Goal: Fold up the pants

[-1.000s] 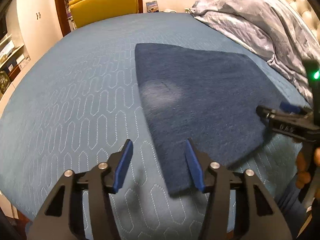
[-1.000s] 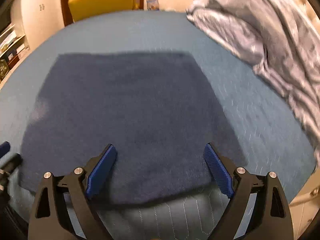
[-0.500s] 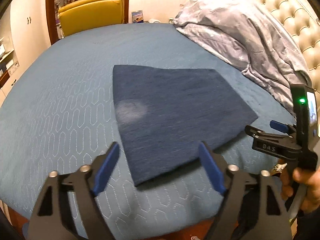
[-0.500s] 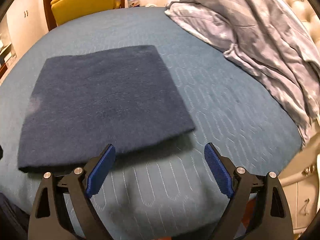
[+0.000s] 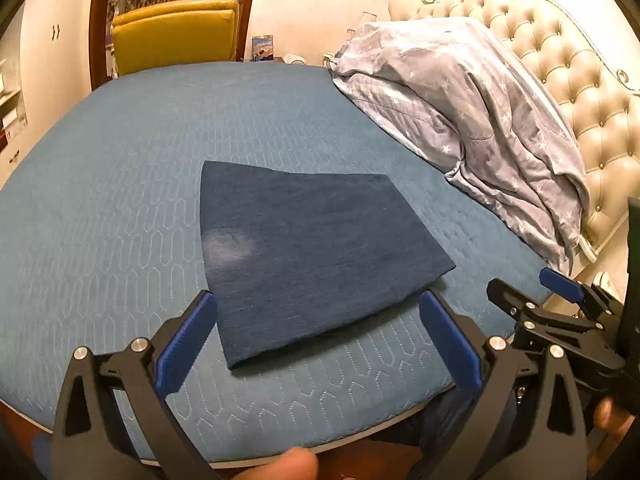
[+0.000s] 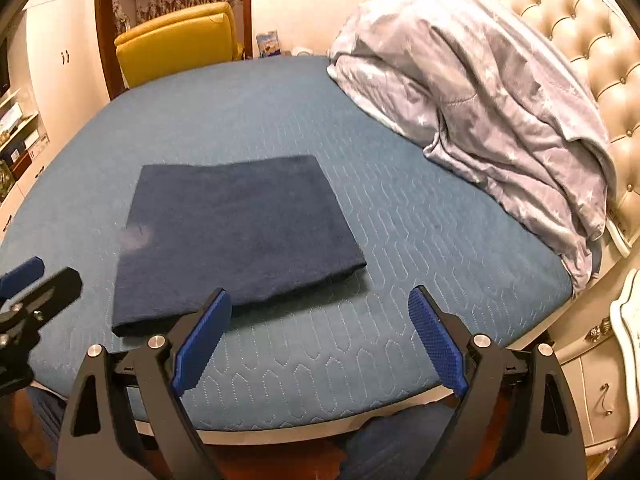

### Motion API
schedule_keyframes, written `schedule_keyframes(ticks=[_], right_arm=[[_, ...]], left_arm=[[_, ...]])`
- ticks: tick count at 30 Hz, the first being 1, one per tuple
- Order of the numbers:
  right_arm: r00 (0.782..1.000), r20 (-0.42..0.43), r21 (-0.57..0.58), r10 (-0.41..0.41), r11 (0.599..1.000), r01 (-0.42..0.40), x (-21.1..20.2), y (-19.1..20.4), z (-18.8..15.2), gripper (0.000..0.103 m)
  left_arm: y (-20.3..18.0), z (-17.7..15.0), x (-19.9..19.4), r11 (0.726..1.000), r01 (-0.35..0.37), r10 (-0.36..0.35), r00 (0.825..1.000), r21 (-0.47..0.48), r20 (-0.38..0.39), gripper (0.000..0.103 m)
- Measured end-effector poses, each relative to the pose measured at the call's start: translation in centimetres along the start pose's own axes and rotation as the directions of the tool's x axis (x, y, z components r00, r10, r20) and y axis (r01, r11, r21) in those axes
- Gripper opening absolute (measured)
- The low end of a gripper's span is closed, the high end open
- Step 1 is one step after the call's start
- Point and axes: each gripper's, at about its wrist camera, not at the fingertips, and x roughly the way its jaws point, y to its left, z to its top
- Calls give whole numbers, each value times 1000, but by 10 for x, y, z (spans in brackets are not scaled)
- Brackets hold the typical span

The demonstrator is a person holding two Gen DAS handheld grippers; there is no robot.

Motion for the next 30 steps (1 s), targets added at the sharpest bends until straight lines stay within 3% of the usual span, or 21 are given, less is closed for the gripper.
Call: schedule_keyframes(ticks=[8,30], right_arm=[[1000,-4,10,11,1000,-11,-2,-2,2,86],[1000,-18,15,20,1000,-20,4,-3,2,86]], left_arm=[[-2,1,0,999,-35,35,999,6,0,101],[-4,2,5,999,-42,42,999,12,-4,101]])
